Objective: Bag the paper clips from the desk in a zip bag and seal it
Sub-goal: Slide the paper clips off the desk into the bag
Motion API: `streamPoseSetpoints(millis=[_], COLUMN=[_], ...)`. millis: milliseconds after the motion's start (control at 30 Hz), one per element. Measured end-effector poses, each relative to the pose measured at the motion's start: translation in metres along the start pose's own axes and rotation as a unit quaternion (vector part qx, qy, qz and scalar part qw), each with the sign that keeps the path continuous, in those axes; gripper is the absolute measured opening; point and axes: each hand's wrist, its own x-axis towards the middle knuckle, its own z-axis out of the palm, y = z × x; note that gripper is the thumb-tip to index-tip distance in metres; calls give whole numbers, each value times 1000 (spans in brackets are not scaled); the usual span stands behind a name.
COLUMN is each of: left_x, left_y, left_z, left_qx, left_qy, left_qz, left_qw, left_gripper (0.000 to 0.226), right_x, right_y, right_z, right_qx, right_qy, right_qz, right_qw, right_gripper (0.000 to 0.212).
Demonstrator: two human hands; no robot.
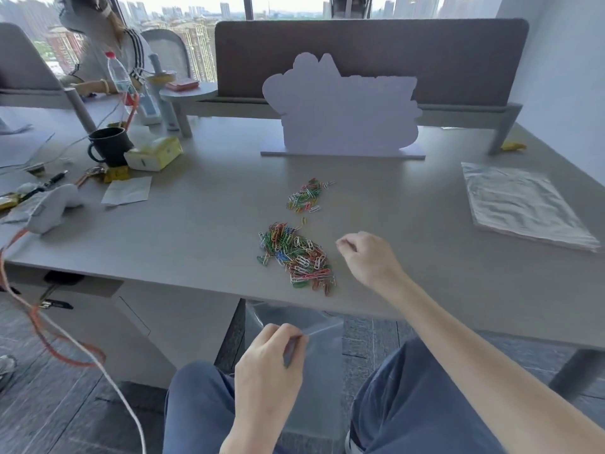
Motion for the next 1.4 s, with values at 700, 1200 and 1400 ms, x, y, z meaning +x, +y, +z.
streamPoseSetpoints(millis=[700, 1200, 1400], left_x=[6, 12, 11], left_y=[-8, -17, -17], left_z=[-3, -10, -13], left_qx=[-6, -12, -11], left_qy=[1, 9, 6], left_qz=[39, 44, 55], left_qw=[999, 999, 998], left_gripper=[12, 12, 6], right_x=[9, -31, -8], right_y=[-14, -43, -31], right_z=[7, 32, 14], right_qx=[-23, 92, 187], right_qy=[-11, -167, -98], right_qz=[14, -19, 37], right_qw=[1000, 981, 977], right_gripper=[41, 38, 37])
